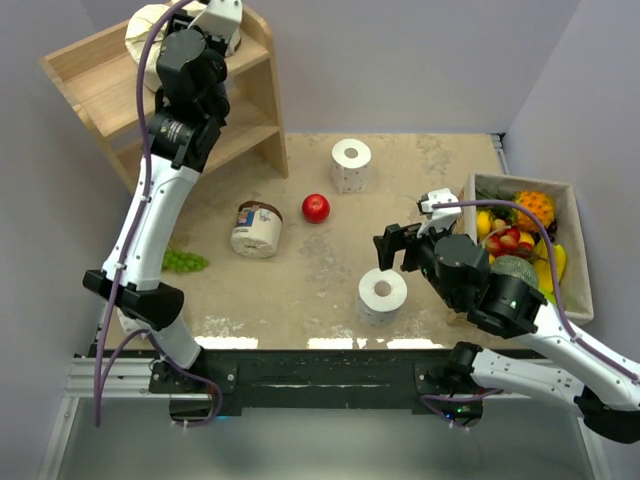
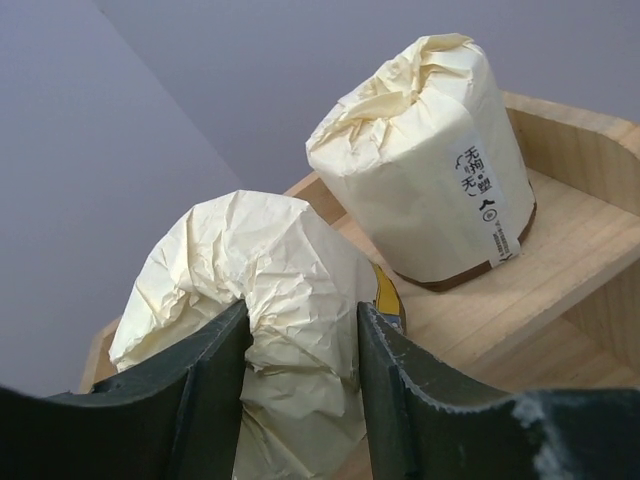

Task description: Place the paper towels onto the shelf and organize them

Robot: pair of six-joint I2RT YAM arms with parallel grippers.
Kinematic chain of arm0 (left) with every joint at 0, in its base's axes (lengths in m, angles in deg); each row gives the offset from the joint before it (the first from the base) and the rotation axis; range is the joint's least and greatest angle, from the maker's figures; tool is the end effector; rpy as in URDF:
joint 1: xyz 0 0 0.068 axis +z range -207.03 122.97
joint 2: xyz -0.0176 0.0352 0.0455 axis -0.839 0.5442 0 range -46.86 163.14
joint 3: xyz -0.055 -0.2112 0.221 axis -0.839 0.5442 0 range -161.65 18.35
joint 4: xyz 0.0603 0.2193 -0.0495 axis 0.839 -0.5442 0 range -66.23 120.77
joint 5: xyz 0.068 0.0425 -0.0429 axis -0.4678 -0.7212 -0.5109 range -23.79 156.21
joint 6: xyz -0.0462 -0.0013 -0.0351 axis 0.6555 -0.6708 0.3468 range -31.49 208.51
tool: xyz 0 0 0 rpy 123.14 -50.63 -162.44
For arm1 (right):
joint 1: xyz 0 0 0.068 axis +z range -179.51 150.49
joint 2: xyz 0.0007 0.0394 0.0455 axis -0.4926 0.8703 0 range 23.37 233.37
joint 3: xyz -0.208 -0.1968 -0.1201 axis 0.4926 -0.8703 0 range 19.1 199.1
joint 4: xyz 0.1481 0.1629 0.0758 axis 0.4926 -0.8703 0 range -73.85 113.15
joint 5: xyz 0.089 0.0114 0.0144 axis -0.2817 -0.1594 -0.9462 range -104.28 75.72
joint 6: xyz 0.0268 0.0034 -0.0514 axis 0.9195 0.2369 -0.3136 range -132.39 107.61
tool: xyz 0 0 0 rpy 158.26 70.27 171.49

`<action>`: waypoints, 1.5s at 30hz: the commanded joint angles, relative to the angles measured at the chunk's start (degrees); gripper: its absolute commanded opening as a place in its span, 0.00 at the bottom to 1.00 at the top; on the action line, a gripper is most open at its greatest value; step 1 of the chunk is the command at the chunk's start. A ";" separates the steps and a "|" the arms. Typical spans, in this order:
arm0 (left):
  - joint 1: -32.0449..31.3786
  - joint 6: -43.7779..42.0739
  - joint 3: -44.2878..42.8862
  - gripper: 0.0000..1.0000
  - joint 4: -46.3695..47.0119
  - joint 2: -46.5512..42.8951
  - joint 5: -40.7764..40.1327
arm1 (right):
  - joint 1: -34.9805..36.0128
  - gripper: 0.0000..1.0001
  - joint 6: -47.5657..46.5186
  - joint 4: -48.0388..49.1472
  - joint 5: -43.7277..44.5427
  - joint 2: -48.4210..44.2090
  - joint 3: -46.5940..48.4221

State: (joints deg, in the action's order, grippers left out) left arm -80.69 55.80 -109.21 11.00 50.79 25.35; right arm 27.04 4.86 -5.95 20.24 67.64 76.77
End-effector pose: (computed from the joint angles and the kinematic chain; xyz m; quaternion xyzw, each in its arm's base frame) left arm 0.3038 -0.1034 0.5911 0.0482 0.6566 0.2800 0.6987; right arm 0.0757 0.0720 0.4036 -0.0872 0.7771 0.1571 0.6032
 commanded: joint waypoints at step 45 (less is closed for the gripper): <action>2.65 12.85 9.18 0.54 -3.70 -5.45 6.50 | -0.04 0.91 -1.17 3.00 -5.17 3.54 -0.89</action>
State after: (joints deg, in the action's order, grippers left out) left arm -79.82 67.10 -98.00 5.76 44.73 34.13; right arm 27.04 4.45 -5.10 14.56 72.06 75.81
